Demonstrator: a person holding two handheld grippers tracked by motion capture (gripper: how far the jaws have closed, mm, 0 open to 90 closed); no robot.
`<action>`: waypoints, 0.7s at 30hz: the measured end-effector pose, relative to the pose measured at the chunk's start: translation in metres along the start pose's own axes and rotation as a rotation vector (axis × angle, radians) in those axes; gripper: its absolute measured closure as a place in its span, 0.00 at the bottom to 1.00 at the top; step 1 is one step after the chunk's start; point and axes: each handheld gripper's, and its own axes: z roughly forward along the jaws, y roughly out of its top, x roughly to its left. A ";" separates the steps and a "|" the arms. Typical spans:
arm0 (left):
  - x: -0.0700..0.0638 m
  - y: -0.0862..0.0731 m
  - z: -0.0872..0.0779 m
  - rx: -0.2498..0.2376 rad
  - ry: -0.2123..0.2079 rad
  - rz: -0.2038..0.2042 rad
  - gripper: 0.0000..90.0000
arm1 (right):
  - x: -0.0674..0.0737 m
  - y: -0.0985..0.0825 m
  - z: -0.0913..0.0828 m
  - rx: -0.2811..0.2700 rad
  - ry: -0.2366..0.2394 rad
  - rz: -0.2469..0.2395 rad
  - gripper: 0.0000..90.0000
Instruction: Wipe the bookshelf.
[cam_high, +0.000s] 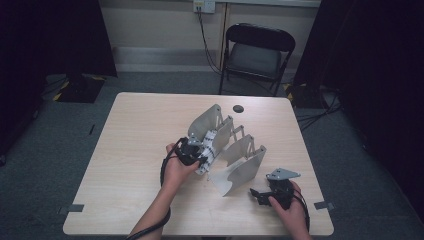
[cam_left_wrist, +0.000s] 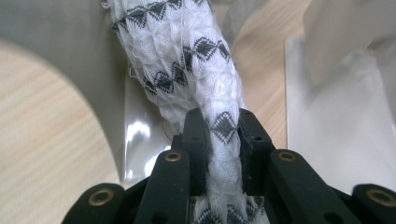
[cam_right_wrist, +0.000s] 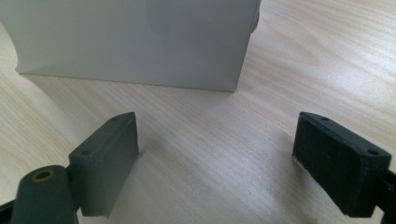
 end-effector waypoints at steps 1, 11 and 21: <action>0.000 -0.003 0.000 -0.004 -0.003 -0.009 0.85 | 0.000 0.000 0.000 0.000 0.000 0.000 0.15; 0.003 -0.017 -0.012 -0.057 0.018 -0.083 0.74 | 0.001 0.000 0.000 0.003 -0.004 0.004 0.15; -0.004 -0.008 0.003 -0.061 0.058 -0.038 0.70 | 0.001 0.000 0.000 0.001 -0.003 0.001 0.15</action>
